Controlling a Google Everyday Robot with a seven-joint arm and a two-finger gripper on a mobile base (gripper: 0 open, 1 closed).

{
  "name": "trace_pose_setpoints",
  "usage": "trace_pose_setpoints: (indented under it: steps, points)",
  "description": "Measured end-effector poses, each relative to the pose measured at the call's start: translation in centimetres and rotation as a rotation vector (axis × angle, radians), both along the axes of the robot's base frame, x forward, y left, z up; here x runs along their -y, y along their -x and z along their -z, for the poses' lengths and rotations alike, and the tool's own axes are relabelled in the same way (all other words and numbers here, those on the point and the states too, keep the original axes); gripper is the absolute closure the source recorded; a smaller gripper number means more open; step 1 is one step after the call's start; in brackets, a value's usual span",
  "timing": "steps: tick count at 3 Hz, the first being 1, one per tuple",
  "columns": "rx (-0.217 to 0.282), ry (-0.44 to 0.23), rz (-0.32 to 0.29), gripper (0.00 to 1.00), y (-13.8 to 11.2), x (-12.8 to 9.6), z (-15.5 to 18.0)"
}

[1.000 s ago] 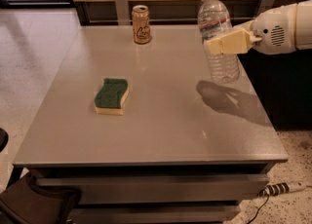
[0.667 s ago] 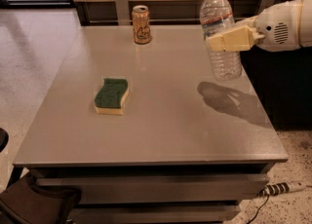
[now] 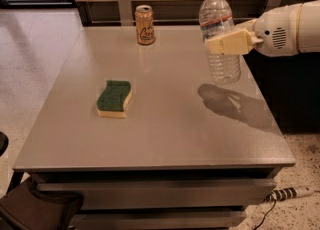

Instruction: Place water bottle upright

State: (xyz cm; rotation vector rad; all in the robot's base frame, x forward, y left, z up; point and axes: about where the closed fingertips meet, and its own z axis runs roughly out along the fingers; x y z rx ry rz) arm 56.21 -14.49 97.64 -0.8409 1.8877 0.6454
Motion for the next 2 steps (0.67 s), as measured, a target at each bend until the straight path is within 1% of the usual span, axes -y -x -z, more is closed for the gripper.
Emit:
trace_pose_setpoints:
  steps: [1,2]
  points:
    - [0.107,-0.103,0.026,1.00,-0.41,-1.67,0.76]
    - [0.184,-0.149,0.031,1.00,-0.69,-2.23,0.69]
